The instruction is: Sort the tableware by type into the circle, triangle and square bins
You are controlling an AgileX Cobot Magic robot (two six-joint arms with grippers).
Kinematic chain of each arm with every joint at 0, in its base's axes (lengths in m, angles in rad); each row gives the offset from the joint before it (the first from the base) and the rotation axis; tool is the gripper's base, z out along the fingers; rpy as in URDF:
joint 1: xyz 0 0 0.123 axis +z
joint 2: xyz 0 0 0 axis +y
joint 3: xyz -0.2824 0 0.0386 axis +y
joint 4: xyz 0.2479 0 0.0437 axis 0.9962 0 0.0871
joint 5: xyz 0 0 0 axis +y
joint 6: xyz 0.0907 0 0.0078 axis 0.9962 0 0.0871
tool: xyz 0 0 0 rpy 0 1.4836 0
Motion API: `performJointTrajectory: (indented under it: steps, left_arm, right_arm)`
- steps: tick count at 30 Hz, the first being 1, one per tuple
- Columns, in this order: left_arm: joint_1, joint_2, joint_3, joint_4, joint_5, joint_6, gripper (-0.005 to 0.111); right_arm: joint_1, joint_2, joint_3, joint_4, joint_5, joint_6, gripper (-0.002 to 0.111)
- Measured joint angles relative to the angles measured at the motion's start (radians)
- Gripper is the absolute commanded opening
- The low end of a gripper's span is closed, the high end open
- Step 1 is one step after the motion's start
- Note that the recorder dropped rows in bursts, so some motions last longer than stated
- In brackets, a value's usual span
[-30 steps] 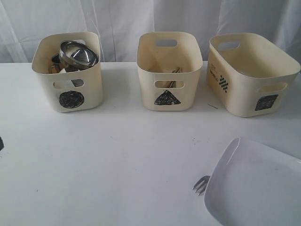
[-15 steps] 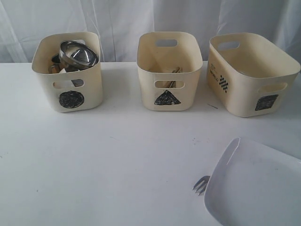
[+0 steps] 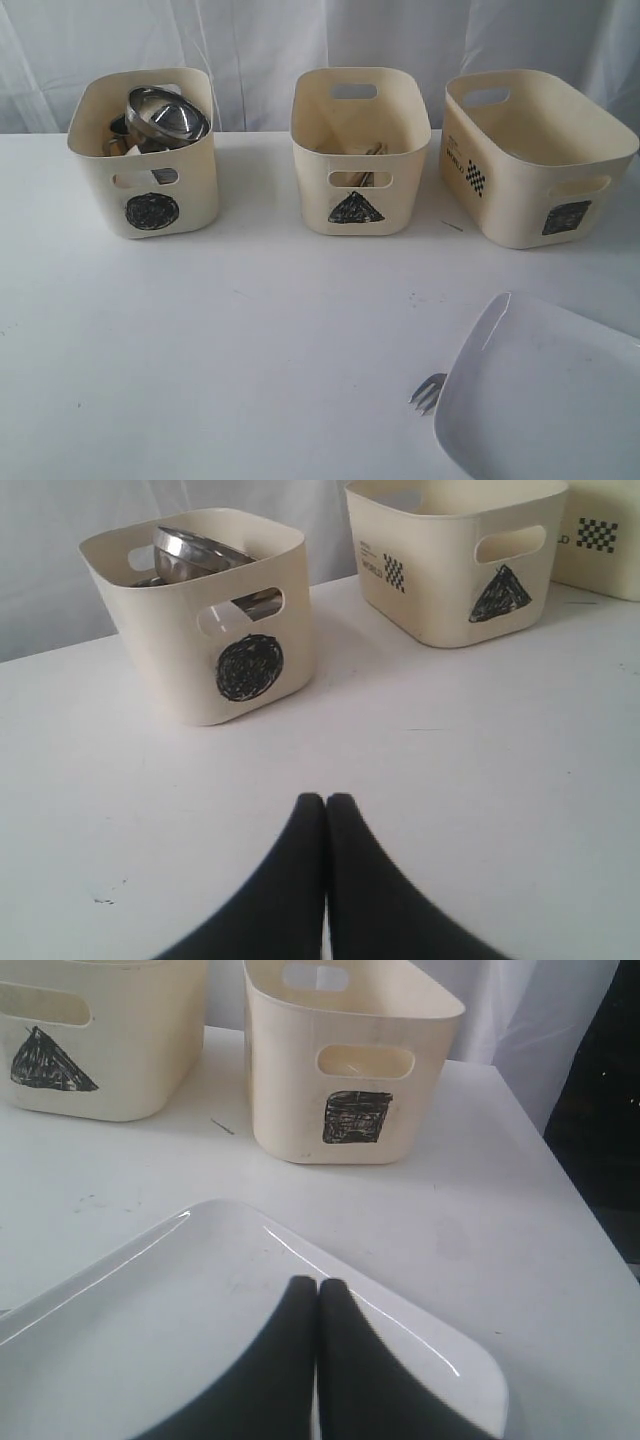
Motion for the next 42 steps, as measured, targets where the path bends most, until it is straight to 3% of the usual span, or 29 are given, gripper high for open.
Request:
performJointTrajectory:
  steps: [34,37,42]
  left_arm:
    - [0.021,0.000,0.000,0.000,0.000,-0.002,0.000]
    - [0.021,0.000,0.000,0.000,0.000,-0.002,0.000]
    - [0.021,0.000,0.000,0.000,0.000,-0.002,0.000]
  right_arm:
    - [0.000,0.000,0.000,0.031,-0.008,0.049,0.000]
    - [0.000,0.000,0.002,0.172,-0.100,0.146,0.000]
    - [0.000,0.000,-0.043,0.367,-0.401,0.280,0.000]
